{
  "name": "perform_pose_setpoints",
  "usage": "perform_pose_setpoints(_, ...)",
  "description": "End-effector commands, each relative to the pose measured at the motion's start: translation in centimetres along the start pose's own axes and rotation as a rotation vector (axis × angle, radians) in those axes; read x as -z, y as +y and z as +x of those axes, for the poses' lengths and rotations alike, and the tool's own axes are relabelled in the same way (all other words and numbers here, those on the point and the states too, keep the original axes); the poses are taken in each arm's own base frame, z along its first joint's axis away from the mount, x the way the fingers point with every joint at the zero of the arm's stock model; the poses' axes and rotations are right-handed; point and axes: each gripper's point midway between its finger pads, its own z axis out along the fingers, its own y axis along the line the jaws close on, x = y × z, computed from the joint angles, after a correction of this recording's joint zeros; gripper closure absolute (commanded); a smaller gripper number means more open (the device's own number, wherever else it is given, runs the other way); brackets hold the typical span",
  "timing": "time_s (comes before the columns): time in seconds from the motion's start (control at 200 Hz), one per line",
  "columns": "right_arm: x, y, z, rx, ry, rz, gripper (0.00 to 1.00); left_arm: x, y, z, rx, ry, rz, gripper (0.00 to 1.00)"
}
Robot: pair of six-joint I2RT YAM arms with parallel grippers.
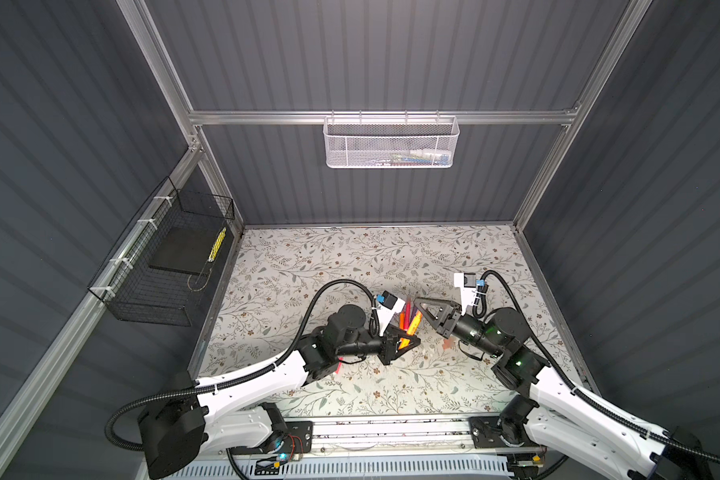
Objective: Insert the pens into the pen caps
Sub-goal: 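Push the cap further down the orange marker with the right gripper, then open the right gripper and draw it back from the capped orange marker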
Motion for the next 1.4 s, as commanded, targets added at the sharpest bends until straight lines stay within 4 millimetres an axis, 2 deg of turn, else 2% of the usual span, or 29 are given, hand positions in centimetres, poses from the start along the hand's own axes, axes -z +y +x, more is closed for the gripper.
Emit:
perform_pose_setpoints(0.0,0.6,3.1,2.3,0.078,0.085,-0.204,1.00,0.6,-2.3,-3.6,-0.041,-0.092,0.069,1.00)
perform_pose_setpoints(0.315,1.7,4.7,3.3,0.157,0.053,-0.374,1.00,1.4,-3.2,-4.2,-0.070,-0.126,0.097,1.00)
perform_pose_setpoints(0.53,1.2,6.6,2.7,0.074,0.046,-0.518,1.00,1.6,-2.8,-5.5,-0.093,-0.190,0.065,1.00)
perform_pose_setpoints(0.585,1.3,6.8,2.9,0.064,0.055,-0.545,1.00,1.7,-2.5,-6.4,-0.088,-0.219,0.030,1.00)
perform_pose_setpoints(0.63,0.5,6.0,3.7,0.056,0.085,-0.525,1.00,2.0,-2.0,-7.5,-0.084,-0.260,-0.012,1.00)
perform_pose_setpoints(0.74,0.1,5.3,5.2,0.084,0.113,-0.516,1.00,2.3,-2.5,-9.8,-0.099,-0.313,-0.021,1.00)
perform_pose_setpoints(0.89,0.5,5.6,5.8,0.126,0.136,-0.539,1.00,2.8,-2.3,-12.9,-0.053,-0.349,0.052,1.00)
perform_pose_setpoints(1.02,0.7,5.7,6.1,0.148,0.152,-0.545,1.00,3.3,-2.9,-15.0,-0.088,-0.388,0.064,1.00)
perform_pose_setpoints(1.256,0.9,6.9,8.3,0.183,0.209,-0.607,1.00,6.0,-4.1,-18.6,-0.105,-0.483,0.115,1.00)
perform_pose_setpoints(1.391,1.1,7.0,8.8,0.181,0.195,-0.594,1.00,7.2,-3.5,-20.2,-0.136,-0.542,0.020,1.00)
